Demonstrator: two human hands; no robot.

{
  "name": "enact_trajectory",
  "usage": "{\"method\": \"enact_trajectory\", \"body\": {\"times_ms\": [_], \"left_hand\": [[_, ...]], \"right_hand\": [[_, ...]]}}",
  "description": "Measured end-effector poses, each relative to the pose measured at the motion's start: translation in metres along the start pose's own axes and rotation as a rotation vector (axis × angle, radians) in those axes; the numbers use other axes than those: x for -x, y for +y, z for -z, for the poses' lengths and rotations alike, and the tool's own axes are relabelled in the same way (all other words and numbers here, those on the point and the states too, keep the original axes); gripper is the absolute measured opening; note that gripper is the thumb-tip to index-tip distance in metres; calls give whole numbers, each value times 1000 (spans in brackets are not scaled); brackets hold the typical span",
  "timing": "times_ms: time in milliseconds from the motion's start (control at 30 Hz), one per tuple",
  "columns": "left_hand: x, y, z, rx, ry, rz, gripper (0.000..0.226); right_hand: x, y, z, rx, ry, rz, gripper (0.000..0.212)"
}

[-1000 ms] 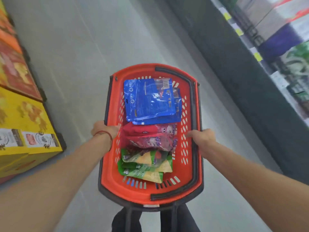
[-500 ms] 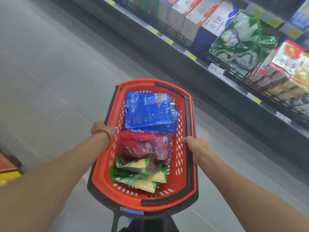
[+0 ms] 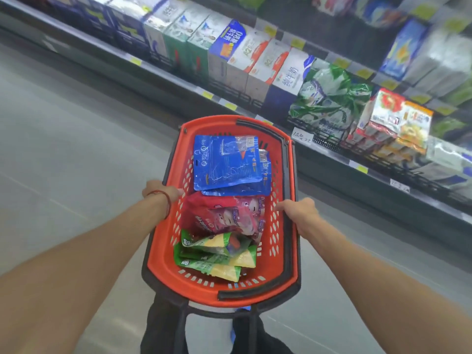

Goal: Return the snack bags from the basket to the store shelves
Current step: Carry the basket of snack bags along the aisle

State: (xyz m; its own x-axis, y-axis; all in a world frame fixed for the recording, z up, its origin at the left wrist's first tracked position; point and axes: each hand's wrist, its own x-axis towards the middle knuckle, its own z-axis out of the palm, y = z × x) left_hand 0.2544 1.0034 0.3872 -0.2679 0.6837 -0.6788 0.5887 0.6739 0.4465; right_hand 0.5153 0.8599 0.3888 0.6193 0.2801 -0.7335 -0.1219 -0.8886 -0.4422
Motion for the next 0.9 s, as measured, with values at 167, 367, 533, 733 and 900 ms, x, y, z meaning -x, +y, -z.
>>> {"method": "enact_trajectory", "body": {"times_ms": [167, 367, 533, 733, 900], "left_hand": [[-41, 76, 73, -42, -78, -135, 66], [-76, 146, 145, -118, -143, -299, 74], [-125, 192, 181, -210, -130, -322, 71], [-215, 226, 186, -255, -118, -268, 65], [-290, 224, 189, -273, -136, -236, 69]], "right_hand": [[43, -79, -27, -71, 138, 33, 44], [82, -137, -68, -132, 182, 13, 54], [73, -192, -105, -127, 154, 46, 51], [16, -249, -155, -81, 88, 29, 37], [-21, -279, -212, 6, 87, -1, 33]]}}
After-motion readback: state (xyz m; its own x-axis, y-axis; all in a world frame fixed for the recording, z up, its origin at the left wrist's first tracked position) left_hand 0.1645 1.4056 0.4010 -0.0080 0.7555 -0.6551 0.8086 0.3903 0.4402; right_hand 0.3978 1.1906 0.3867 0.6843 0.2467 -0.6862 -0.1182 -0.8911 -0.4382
